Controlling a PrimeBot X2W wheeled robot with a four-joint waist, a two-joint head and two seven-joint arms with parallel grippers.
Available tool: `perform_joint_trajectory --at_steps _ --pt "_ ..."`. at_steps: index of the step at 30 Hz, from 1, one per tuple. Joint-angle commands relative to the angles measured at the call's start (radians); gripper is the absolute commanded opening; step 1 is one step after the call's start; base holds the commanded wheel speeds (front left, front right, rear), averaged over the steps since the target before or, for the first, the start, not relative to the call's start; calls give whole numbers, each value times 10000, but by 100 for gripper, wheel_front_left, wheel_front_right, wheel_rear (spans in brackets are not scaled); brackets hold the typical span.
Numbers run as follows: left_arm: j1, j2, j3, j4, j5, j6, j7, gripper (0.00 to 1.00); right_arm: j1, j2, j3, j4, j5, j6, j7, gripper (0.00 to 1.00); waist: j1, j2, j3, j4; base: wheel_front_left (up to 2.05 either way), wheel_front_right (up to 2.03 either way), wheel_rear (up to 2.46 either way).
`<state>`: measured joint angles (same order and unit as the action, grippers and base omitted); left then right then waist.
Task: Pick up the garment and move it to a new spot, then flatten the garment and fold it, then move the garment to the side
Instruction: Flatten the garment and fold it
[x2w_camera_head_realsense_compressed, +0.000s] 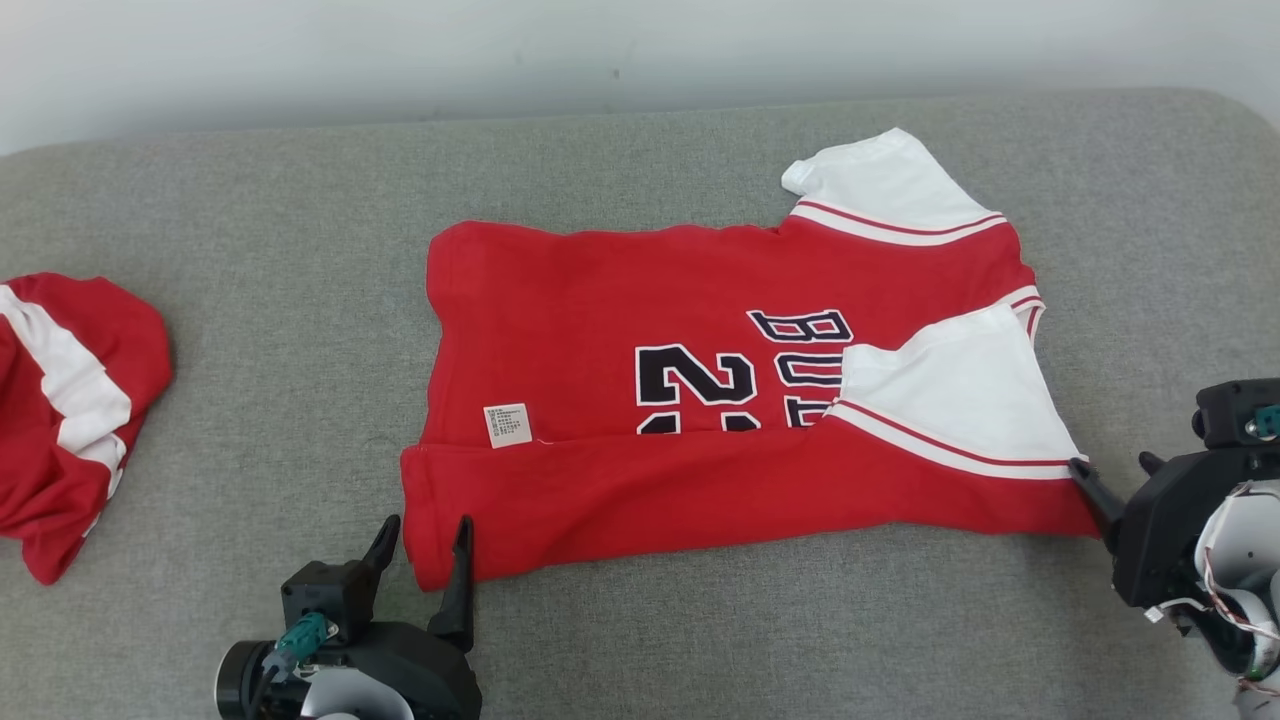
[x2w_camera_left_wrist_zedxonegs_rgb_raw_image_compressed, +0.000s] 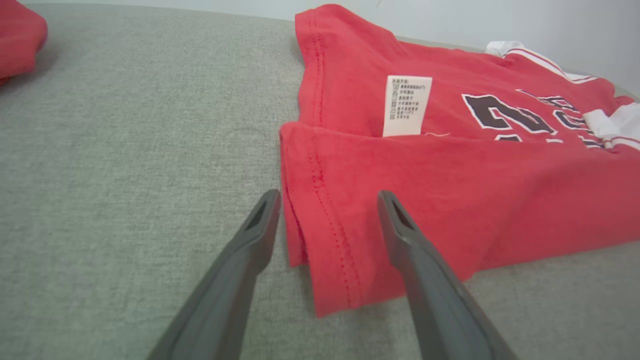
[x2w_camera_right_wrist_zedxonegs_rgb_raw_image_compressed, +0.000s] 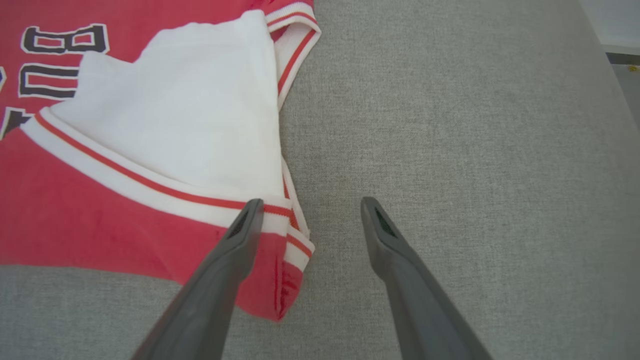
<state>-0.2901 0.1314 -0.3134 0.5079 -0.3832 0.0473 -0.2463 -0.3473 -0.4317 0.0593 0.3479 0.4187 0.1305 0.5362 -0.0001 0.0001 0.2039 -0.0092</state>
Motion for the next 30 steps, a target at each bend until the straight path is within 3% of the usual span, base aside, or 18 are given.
perform_joint_trajectory --at_steps 1,12,13,14,15,20,30 --pt "-23 -10 -3 61 38 85 46 100 70 122 -63 -26 -80 2 15 100 1 -1 28 -11 0 0 0" --pt "-666 -201 -271 1026 -129 71 754 100 -35 1015 -620 861 -596 2 949 100 1 -1 338 125 0 0 0" --pt "-722 -223 -311 1111 -136 60 835 68 -27 1052 -618 917 -586 2 1046 91 1 -1 354 157 0 0 0" --pt "-787 -247 -345 1191 -152 26 882 22 -39 1067 -604 939 -565 2 1083 35 1 -1 367 183 0 0 0" --pt "-842 -272 -378 1265 -196 -39 958 0 -54 1065 -610 967 -557 2 1112 0 1 -1 374 203 0 0 0" --pt "-898 -343 -476 1460 -254 -129 965 0 48 938 -720 910 -415 -12 977 0 1 -1 253 261 0 0 0" --pt "161 88 -466 842 -458 -145 907 0 1070 655 -1122 -186 117 -12 1350 0 1 -1 -443 157 0 0 0"
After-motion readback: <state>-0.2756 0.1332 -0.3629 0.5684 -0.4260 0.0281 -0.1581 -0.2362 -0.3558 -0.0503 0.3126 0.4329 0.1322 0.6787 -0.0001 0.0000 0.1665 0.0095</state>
